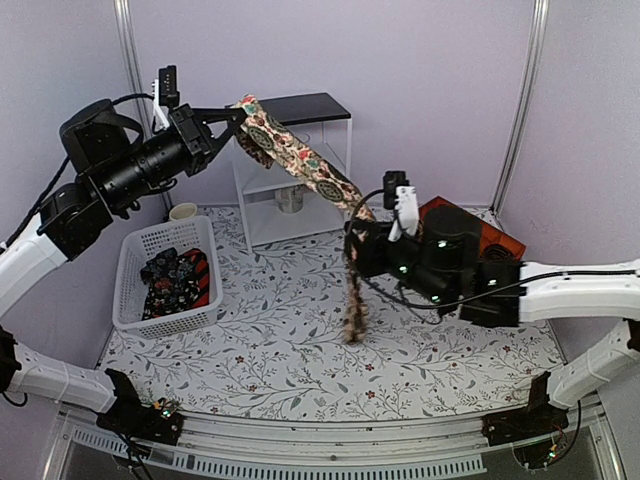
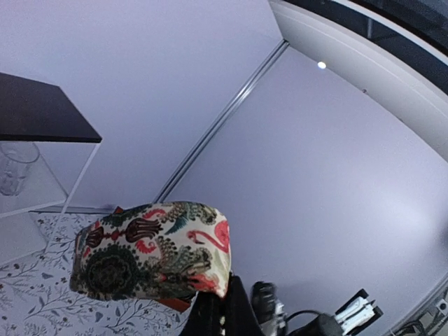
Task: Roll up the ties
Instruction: Place the tie at the center of the board.
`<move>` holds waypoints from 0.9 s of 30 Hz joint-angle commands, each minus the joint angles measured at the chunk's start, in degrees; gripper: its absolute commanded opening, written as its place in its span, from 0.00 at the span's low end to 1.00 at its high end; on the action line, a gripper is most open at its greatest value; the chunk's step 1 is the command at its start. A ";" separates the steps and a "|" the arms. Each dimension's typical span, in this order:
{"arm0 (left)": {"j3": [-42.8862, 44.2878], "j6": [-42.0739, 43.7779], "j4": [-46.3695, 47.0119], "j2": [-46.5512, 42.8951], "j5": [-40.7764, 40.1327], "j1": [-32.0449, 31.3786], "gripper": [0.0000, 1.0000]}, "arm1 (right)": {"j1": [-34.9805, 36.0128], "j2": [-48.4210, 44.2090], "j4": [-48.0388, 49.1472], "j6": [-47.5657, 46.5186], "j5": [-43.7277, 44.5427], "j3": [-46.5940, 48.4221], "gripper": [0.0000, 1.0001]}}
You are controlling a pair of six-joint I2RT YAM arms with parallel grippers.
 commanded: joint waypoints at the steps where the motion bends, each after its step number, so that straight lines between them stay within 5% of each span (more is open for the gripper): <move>1: -2.15 0.74 -8.75 -2.23 -8.55 -1.24 0.00 | -0.19 -14.41 -31.70 2.48 -4.78 3.14 0.00; 9: -13.46 -7.61 -18.82 -1.86 -11.53 -8.42 0.00 | -0.24 -18.31 -57.61 5.96 -14.71 9.16 0.00; 17: -33.24 -15.63 -17.57 -0.56 -14.46 -10.68 0.00 | -13.59 -6.41 -54.47 3.72 -30.75 -1.83 0.00; 19: -34.24 -13.84 -15.57 1.61 -14.46 -9.94 0.00 | -20.19 -1.63 -50.12 0.51 -33.23 -2.95 0.13; 21: -33.74 -11.57 -14.05 3.64 -13.55 -9.02 0.11 | -23.00 2.24 -48.53 -1.60 -32.75 -1.17 0.18; 27: -31.34 -7.50 -11.50 11.15 -6.94 -5.60 0.31 | -25.35 11.43 -52.90 -0.46 -24.32 7.28 0.48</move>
